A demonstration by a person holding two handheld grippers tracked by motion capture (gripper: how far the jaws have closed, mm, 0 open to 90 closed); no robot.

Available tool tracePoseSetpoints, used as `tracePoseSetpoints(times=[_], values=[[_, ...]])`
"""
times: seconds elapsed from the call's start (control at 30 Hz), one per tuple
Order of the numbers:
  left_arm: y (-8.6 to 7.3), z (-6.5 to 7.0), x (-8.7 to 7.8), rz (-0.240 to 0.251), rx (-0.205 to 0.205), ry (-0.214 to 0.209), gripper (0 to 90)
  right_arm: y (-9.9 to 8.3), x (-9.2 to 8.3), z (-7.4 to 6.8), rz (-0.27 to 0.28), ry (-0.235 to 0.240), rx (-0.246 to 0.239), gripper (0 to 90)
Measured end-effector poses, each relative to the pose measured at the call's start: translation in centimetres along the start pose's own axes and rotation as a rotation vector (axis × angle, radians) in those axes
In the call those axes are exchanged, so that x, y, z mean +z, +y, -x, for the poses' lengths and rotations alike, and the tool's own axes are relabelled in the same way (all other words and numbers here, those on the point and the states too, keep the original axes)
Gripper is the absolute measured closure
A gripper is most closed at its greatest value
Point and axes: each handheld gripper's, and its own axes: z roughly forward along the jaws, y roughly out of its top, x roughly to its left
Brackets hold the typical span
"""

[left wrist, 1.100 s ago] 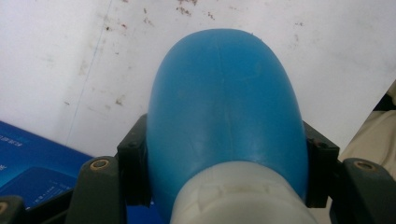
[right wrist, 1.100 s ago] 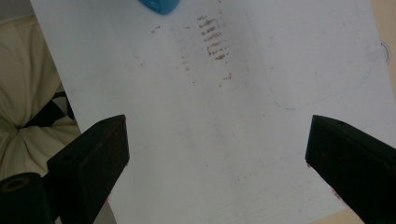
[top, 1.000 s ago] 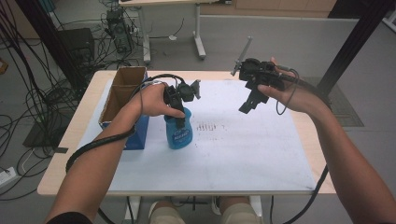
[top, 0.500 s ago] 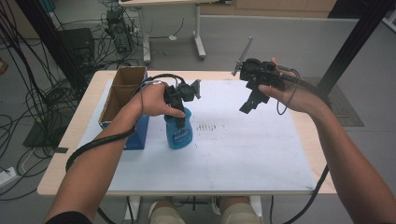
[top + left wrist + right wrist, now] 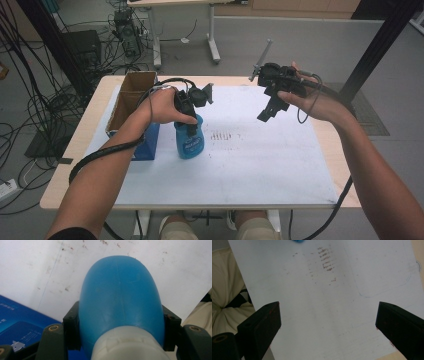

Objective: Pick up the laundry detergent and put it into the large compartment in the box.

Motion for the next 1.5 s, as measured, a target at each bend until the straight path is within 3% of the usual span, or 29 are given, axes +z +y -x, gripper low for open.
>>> tracePoseSetpoints(times=[0.33, 0.7, 0.9, 1.27, 1.5], values=[[-0.5, 0.2, -2.8, 0.029, -0.049, 0.001, 37.2, 0.1, -0.1, 0.0, 0.000, 0.002, -0.004, 6.2], [0.0, 0.2, -8.7, 0.038, -0.146, 0.014, 37.2, 0.0, -0.4, -0.5, 0.005, -0.002, -0.004, 6.2], [0.1, 0.2, -12.6, 0.051, -0.232, 0.052, 37.3, 0.1, -0.5, -0.6, 0.007, -0.001, -0.015, 6.1], [-0.2, -0.8, -19.7, 0.099, -0.461, 0.087, 37.3, 0.0, -0.8, -0.5, 0.012, 0.000, -0.013, 6.2], [-1.0, -1.9, -22.6, 0.118, -0.565, 0.088, 37.2, -0.1, -0.8, -0.5, 0.015, 0.001, -0.010, 6.1]])
